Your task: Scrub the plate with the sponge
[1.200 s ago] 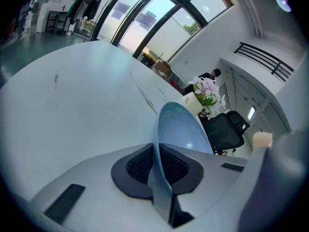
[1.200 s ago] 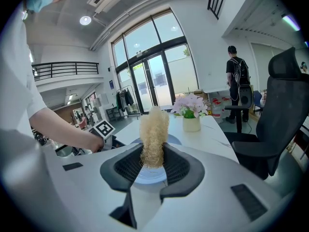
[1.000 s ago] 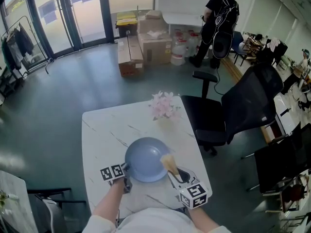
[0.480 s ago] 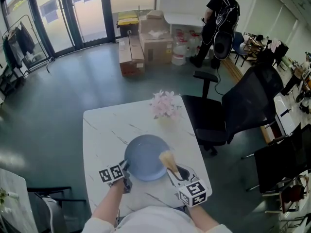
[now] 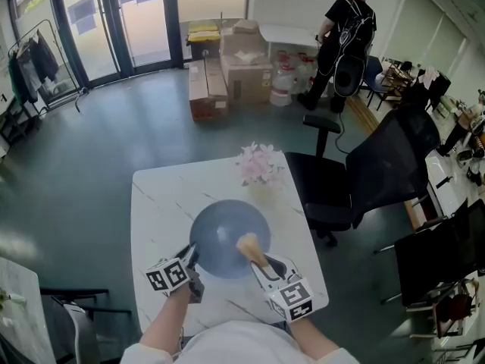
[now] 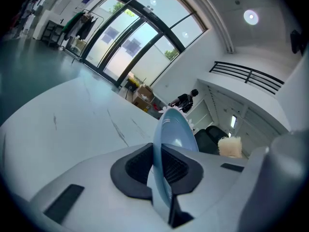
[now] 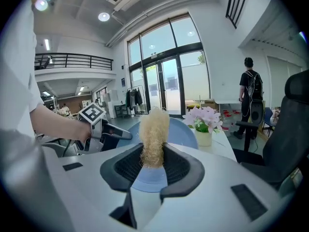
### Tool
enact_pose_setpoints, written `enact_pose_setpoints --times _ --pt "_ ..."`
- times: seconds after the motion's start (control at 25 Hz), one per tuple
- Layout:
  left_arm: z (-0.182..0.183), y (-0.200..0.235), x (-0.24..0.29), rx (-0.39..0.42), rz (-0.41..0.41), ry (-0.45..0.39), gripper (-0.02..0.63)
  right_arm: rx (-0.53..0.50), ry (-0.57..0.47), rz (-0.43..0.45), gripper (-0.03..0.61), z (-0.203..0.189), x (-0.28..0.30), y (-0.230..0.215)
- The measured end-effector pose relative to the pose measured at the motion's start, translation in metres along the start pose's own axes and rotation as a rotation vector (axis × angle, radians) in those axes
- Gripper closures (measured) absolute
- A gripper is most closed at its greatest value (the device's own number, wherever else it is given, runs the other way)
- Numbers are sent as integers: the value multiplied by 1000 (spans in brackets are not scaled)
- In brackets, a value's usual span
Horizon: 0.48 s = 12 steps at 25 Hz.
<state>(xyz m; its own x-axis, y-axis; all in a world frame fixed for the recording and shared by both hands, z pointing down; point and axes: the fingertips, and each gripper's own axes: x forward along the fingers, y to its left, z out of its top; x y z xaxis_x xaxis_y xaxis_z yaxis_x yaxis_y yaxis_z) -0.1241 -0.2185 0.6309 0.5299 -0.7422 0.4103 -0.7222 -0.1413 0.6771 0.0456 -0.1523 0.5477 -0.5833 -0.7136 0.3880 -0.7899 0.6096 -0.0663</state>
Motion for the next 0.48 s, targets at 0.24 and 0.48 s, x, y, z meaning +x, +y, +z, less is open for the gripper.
enact_pose_setpoints --times 0.24,0.48 --pt "6 -26 -15 6 -49 -50 569 -61 -2 50 454 8 13 22" --pt "3 -45 -22 38 -78 -59 569 -123 28 112 454 8 25 44"
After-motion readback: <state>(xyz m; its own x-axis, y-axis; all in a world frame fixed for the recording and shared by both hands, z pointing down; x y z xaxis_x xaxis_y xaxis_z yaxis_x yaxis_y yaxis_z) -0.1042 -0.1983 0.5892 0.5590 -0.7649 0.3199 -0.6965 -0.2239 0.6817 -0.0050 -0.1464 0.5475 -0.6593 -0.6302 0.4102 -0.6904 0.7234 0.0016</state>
